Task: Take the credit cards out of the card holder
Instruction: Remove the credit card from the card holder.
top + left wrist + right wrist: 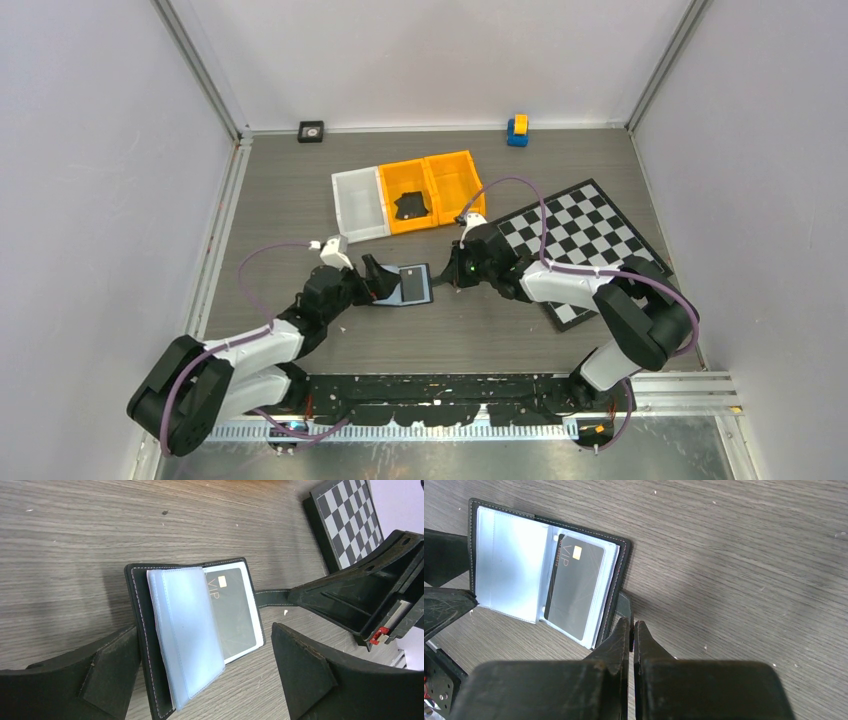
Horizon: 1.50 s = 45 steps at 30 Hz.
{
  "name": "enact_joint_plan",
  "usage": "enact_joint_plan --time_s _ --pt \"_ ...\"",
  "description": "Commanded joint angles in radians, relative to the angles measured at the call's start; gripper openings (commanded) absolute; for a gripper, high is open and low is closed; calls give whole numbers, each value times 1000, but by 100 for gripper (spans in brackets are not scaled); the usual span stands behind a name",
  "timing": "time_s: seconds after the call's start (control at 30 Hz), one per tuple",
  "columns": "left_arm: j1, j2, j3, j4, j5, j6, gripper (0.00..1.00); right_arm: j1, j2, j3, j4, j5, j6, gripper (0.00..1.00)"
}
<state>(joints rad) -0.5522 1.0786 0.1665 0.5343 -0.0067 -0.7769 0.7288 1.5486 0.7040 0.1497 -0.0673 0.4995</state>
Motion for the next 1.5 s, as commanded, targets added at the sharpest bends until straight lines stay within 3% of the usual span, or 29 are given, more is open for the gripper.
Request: enact_joint_plan --time_s 0.0,0.3,0.6,0.7,0.93,1.1,1.23,1.3,1.47 --pt "0 23 80 -74 41 41 96 -1 -37 13 45 4 -3 0" --pt "0 143 159 -179 -14 61 86 0 -38 10 55 -22 3 1" --pt "0 236 232 -284 -42 107 67 -1 -36 9 63 -31 8 0" --pt "0 258 248 -303 -48 119 55 -1 -38 8 64 -30 7 0" --pt "0 268 250 -293 -47 129 17 -1 -48 3 65 -25 7 1" --pt "0 218 206 -222 -24 119 15 -1 -46 3 63 -20 7 1" --pt "1 146 159 -165 -19 102 5 -2 -59 -5 62 2 13 1" --pt "2 105 136 -152 -22 93 0 0 -71 -11 59 18 14 6" --pt "2 9 89 -117 -22 62 0 -3 -109 -30 67 38 19 22"
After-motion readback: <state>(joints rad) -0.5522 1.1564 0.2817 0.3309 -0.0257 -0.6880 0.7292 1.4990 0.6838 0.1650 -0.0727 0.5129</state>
